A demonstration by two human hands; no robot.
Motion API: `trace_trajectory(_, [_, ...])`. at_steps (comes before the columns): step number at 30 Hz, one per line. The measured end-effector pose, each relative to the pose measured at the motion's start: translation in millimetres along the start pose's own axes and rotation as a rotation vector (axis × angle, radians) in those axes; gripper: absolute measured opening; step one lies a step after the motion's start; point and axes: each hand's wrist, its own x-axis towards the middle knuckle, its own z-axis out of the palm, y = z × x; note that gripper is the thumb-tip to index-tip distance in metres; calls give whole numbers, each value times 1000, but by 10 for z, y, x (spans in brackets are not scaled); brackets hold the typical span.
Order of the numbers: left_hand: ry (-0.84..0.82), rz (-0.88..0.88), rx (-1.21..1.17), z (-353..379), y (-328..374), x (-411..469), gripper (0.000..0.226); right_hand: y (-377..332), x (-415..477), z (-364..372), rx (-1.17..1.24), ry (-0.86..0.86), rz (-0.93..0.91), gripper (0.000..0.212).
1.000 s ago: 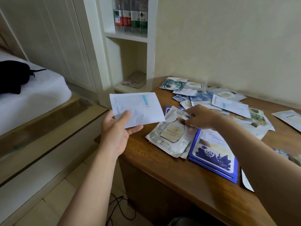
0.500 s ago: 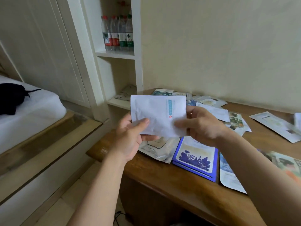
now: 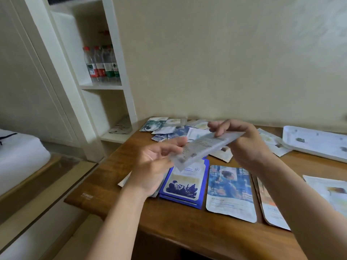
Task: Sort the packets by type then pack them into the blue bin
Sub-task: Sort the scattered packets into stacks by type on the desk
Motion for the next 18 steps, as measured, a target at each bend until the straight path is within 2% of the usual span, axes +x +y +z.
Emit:
trace_trajectory(1, [-38, -36, -84, 65, -15, 7, 36, -31, -8, -78, 46, 8, -15, 22])
trace_trajectory(3, [-79, -138, -204, 199, -60, 15, 47, -105, -54, -201, 116, 1, -17, 32])
trace_trajectory(5, [-112, -236, -225, 352, -110, 18, 43, -150, -101, -302, 166, -38, -6, 39])
trace_trajectory(7, [-153, -316, -168, 518, -136, 2, 46, -187, -146, -376, 189, -98, 0, 37])
trace_trajectory(11, [-180, -327, -14, 777, -188, -3, 52, -240, -234, -553, 219, -139, 27, 29])
trace_trajectory(16, [-188, -357, 126, 1031, -245, -16, 45, -282, -331, -716, 236, -23, 87, 9])
trace_trajectory(18, [-196, -339, 144, 1091, -309, -1, 42, -324, -377, -785, 203, -3, 100, 11])
